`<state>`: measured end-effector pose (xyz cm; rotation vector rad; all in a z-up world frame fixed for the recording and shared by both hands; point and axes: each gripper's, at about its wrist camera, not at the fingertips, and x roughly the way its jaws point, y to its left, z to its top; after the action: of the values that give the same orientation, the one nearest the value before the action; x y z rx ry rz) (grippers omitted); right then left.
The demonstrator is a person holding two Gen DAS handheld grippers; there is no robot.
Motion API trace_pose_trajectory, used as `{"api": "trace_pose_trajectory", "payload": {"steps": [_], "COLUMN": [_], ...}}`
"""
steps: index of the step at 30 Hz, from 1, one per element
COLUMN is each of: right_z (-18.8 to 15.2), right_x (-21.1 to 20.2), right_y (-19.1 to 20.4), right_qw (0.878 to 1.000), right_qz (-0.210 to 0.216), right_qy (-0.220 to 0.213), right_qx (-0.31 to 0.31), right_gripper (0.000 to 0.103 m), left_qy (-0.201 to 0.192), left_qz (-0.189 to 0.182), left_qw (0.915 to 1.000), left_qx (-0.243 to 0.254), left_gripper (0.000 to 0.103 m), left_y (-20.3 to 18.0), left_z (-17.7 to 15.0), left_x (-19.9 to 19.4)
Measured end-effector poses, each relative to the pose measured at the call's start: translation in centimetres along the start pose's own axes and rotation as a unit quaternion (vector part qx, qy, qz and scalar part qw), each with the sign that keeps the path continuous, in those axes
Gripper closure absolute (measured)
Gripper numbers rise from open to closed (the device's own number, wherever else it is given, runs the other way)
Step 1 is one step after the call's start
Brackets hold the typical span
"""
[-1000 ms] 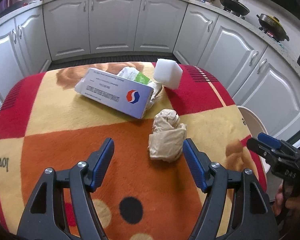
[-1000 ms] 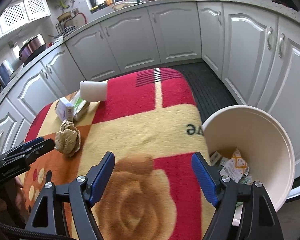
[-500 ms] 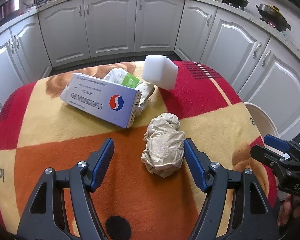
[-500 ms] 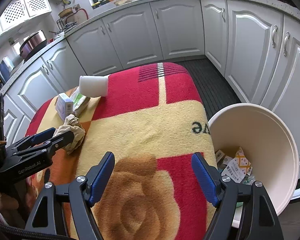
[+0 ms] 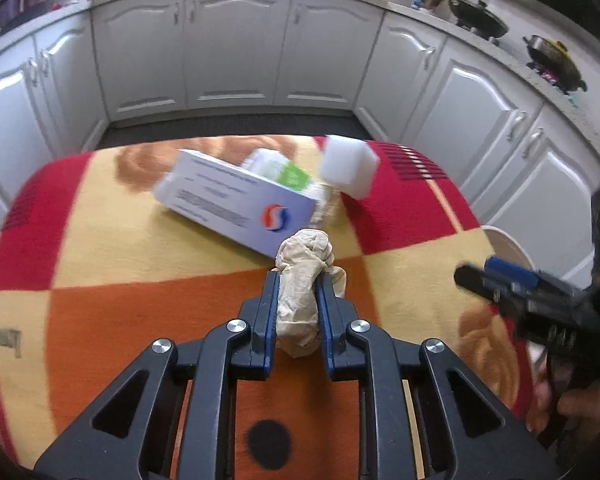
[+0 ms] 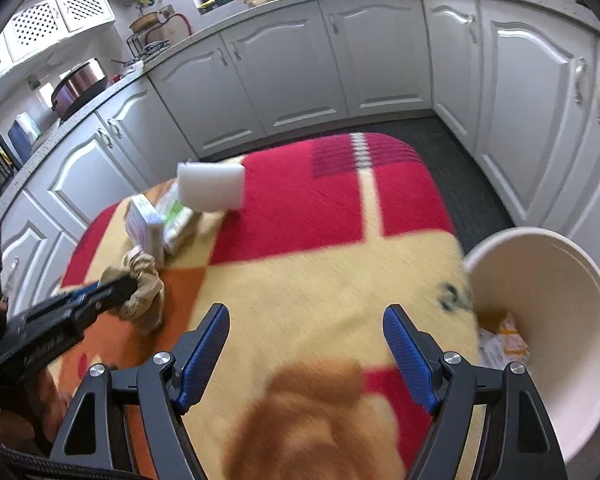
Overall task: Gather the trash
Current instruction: 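Grasp the crumpled brown paper with the left tool while the right tool grasps the white sponge, then carry brown paper and white sponge to the beige bucket and release both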
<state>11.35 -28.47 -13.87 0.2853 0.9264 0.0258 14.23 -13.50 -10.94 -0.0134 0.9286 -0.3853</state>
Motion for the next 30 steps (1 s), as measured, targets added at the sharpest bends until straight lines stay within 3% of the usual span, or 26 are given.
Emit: {"api": "trace_pose_trajectory", "payload": {"steps": [2, 6, 10, 17, 18, 19, 20, 30], "right_z": [1.3, 4.1, 6.6, 10.0, 10.0, 10.0, 9.9, 5.0], "right_x": [1.0, 2.8, 4.5, 8.8, 9.3, 9.5, 9.7, 1.9], "right_y": [0.8, 2.8, 4.6, 6.5, 6.5, 6.3, 6.1, 4.9], "right_qw": [1.0, 0.999, 0.998, 0.998, 0.998, 0.998, 0.997, 0.996], "right_qz": [0.015, 0.04, 0.059, 0.053, 0.055, 0.057, 0.068, 0.078], "right_qy": [0.003, 0.002, -0.001, 0.022, 0.023, 0.023, 0.026, -0.029], "right_qx": [0.004, 0.006, 0.004, -0.019, -0.022, -0.02, -0.014, -0.039], "right_gripper": [0.026, 0.016, 0.015, 0.015, 0.023, 0.047, 0.054, 0.055], "left_qy": [-0.005, -0.016, -0.015, -0.014, -0.014, -0.014, -0.015, -0.022], "left_qz": [0.006, 0.025, 0.027, 0.019, 0.019, 0.02, 0.02, -0.003], "left_qw": [1.0, 0.9995, 0.9991, 0.998, 0.998, 0.9981, 0.9983, 0.9994], "left_qx": [-0.004, -0.005, -0.028, -0.059, -0.058, -0.056, -0.054, -0.027], "left_gripper": [0.088, 0.088, 0.088, 0.088, 0.088, 0.088, 0.088, 0.088], "left_y": [0.7, 1.9, 3.6, 5.0, 4.9, 4.8, 4.8, 1.4], "left_z": [0.0, 0.1, 1.0, 2.5, 2.6, 2.5, 2.4, 0.6], "left_x": [-0.6, -1.3, -1.0, -0.1, -0.1, -0.1, -0.1, -1.5]}}
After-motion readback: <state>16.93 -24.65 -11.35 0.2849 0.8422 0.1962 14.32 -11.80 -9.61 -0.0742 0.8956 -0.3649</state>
